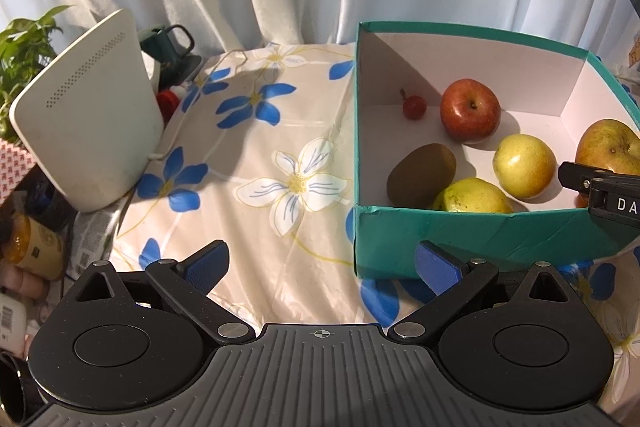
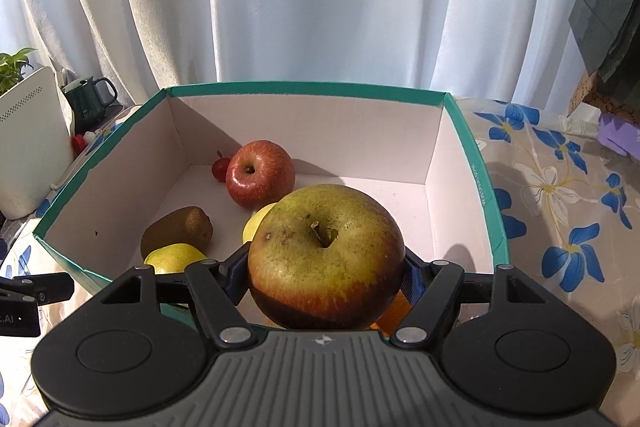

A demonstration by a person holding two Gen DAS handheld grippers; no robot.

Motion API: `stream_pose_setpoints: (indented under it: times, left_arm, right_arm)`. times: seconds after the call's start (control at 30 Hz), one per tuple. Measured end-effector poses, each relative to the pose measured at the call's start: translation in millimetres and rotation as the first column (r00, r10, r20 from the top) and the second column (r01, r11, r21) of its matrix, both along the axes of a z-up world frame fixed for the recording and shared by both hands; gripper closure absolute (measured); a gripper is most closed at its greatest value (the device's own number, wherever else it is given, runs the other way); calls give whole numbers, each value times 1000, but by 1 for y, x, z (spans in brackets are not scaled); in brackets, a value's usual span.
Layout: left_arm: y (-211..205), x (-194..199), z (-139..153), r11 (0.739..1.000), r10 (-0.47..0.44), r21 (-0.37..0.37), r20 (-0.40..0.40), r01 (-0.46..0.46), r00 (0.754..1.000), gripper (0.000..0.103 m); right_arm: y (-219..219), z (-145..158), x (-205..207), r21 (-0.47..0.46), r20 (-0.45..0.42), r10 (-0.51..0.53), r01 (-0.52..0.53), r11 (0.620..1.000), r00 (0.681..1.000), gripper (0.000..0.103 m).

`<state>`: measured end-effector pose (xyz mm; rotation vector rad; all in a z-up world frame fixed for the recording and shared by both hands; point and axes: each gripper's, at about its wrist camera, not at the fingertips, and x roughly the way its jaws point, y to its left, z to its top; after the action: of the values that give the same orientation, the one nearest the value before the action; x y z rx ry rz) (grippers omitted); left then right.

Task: Organize fruits
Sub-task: 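Lower the large green-red apple into the box and open the right tool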

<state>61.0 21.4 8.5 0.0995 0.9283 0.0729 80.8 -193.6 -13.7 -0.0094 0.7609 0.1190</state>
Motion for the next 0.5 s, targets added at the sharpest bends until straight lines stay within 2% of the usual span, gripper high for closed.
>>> stream_pose_setpoints:
  times: [0.17, 0.3, 0.4, 0.5]
  left_arm:
    - [-2, -1, 0, 1000, -6, 5, -2, 6, 1000, 1]
    - [-2, -2, -1, 1000, -13, 6, -1, 13, 1000, 1]
    - [-3, -6, 0, 1000, -17, 11, 3, 17, 1000, 1]
    - [-3, -10, 2, 1000, -22, 8, 6, 22, 1000, 1]
  right_arm:
    - [-4, -4, 7, 52, -53, -17, 20, 998, 998, 31]
    - [3, -1, 5, -11, -32, -10, 10, 1000, 999, 29]
    - [2, 3, 2, -9, -13, -17, 17, 1000, 1000, 29]
    - [-2, 14, -10, -4, 50, -43, 43, 999, 998, 23]
